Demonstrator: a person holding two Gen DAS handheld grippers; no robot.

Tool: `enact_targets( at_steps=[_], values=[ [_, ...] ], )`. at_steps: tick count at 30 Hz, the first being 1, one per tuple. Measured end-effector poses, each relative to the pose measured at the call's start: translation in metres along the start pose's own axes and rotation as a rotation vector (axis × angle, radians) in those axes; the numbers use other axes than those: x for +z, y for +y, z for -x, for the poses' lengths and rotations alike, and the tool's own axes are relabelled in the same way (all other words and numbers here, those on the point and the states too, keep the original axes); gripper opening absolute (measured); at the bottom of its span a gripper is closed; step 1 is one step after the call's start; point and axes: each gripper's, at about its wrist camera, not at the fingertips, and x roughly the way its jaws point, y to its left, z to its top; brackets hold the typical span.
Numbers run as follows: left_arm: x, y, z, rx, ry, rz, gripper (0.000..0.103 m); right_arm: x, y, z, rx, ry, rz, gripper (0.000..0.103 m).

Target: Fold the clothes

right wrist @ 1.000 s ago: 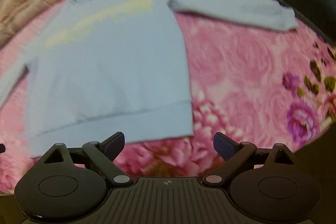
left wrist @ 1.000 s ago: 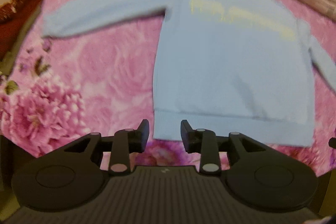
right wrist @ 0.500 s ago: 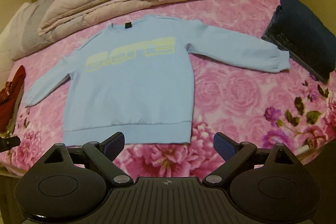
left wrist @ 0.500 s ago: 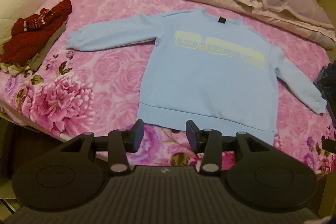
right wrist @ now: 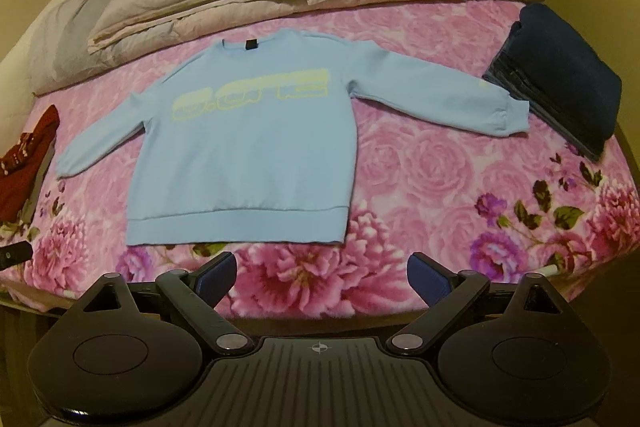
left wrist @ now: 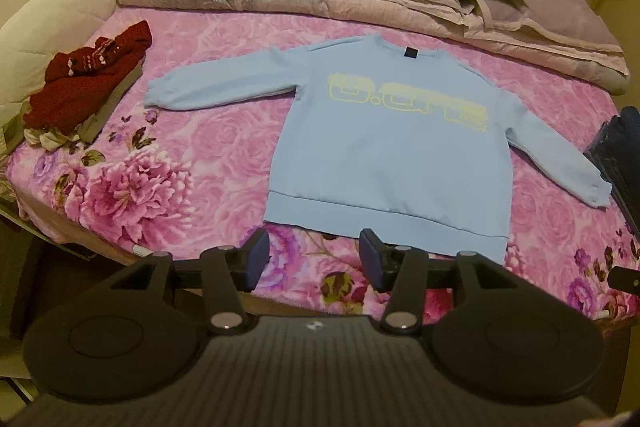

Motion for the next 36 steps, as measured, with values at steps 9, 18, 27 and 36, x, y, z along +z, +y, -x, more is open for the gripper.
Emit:
enact_targets(
  at_steps=[9, 18, 27, 36],
  values=[
    [-0.014, -0.003, 0.015, 0.007, 0.001, -0.005, 0.049, -0.010, 0.003, 0.012, 0.010, -0.006, 0.036, 0.095],
    [-0.026, -0.013, 0.017, 0.013, 0.021, -0.030, 0.049, -0.019, -0.001, 0.013, 0.020, 0.008, 0.036, 0.095],
    [-0.020, -0.031, 0.021, 0.003, -0.003, -0.076, 0.052, -0.017, -0.013, 0.016, 0.020, 0.002, -0.004, 0.095],
    [-0.014, -0.040, 0.018, -0.009, -0.007, -0.086, 0.053, -0.010, -0.016, 0.014, 0.019, -0.001, 0.000, 0.095]
  ],
)
